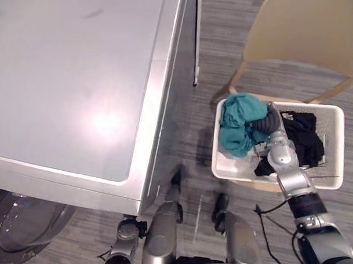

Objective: Pick up the laundry basket with both hands and put the clothes into the washing machine.

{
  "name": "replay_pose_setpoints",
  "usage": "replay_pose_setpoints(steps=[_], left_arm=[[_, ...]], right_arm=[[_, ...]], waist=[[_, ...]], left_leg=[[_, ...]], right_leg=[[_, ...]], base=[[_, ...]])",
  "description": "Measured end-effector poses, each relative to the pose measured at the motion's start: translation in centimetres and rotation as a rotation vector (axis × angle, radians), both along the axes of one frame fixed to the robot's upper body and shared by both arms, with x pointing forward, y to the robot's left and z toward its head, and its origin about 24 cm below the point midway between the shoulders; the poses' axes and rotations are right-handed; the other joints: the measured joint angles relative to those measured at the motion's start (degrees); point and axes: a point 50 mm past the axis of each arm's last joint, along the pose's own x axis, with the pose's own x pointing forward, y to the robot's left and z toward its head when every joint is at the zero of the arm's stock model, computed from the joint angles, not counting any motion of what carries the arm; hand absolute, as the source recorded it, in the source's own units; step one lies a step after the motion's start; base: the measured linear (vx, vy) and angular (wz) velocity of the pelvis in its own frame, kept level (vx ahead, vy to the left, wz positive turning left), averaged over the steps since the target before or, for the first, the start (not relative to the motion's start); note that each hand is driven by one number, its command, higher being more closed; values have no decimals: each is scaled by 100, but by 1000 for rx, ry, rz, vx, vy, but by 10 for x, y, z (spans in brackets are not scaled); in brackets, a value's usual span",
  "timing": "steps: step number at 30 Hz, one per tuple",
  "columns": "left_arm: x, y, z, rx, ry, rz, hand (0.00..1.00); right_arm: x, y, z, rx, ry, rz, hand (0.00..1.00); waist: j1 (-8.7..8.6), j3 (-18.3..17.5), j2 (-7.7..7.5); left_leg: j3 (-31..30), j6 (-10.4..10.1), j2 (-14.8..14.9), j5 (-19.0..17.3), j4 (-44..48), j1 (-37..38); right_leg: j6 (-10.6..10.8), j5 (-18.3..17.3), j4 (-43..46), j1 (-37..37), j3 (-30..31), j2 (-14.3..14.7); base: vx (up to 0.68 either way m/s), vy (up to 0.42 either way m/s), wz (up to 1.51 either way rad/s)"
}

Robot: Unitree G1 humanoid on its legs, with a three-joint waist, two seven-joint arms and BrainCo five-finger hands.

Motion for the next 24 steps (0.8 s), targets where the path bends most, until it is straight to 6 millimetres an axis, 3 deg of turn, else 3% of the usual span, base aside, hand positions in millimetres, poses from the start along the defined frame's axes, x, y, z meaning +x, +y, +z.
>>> replay_pose_setpoints(steps=[1,3,8,12,13,14,16,17,19,20,21,22,23,24], left_arm=[[-3,2,-2,-3,12,9,0],[-21,5,-9,-6,65,28,0],[-39,10,-16,-10,120,59,0],[-37,9,-16,-10,115,58,0],[-32,10,-13,-4,92,57,0],[-32,10,-12,-3,86,57,0],[-29,11,-8,3,57,65,0],[-29,14,-5,12,39,82,0],[-31,11,-4,7,21,112,0],[-36,6,-4,-7,14,118,0],[-37,-5,-3,-33,-3,105,0],[-35,-10,-1,-39,-21,84,0],[-30,-23,4,-56,-55,24,0],[-35,-41,3,-90,-48,-27,0]], right_arm=[[-5,3,-2,35,-6,6,100],[-26,15,-9,173,-30,46,100],[-48,33,-10,381,-90,162,100],[-55,34,-20,466,-54,175,100],[-63,34,-20,498,-66,172,100],[-64,34,-19,500,-71,175,100],[-62,41,-10,497,-112,224,100],[-58,50,-1,484,-142,275,100],[-52,61,9,475,-172,334,100],[-51,65,13,469,-180,352,100],[-50,60,11,438,-173,350,100],[-50,56,9,410,-162,344,100],[-47,45,3,347,-124,322,100],[-45,34,-6,285,-79,292,100]], waist=[[-16,-34,-36],[-15,-424,-135],[-31,-798,-206],[-192,-790,-175],[-197,-798,-194],[-189,-800,-197],[-96,-843,-266],[51,-863,-296],[175,-860,-245],[156,-897,-183],[120,-977,37],[121,-980,188],[173,-965,464],[212,-940,665]], left_leg=[[14,0,-11,-12,0,96],[87,-9,-27,-156,-1,327],[192,-19,-60,-310,1,685],[-365,37,-80,-298,6,703],[-790,71,-184,-272,247,506],[-864,70,-212,-273,307,449],[-1134,17,-355,-312,740,36],[-1199,-3,-406,-326,1015,-282],[-1302,-40,-361,-238,1306,-682],[-1480,-118,-316,-99,1350,-867],[-1727,57,-186,97,1223,-1029],[-1791,280,-72,178,1032,-1031],[-1838,474,118,196,671,-909],[-1826,491,233,231,896,-898]], right_leg=[[11,7,-48,110,6,-5],[38,24,-213,348,109,0],[71,-5,-53,557,272,-42],[129,-192,1023,392,506,-110],[81,-608,2300,219,1021,-128],[101,-651,2459,220,1114,-126],[203,-715,2923,240,1740,-100],[215,-703,2717,258,2098,-87],[233,-1294,2094,478,2129,78],[118,-1614,1705,584,1909,159],[-35,-1753,1554,557,1664,425],[-95,-1731,1532,530,1560,585],[-275,-1635,1384,602,1247,796],[-386,-1584,1279,779,1028,818]], base=[[55,-42,-11],[41,-29,-18],[-4,4,-17],[-49,-4,88],[-39,-49,134],[-36,-127,161],[-59,-156,84],[-178,-256,47],[-306,-363,36],[-322,-318,56],[-371,-299,69],[-392,-274,75],[-457,-234,56],[-342,-102,57]])
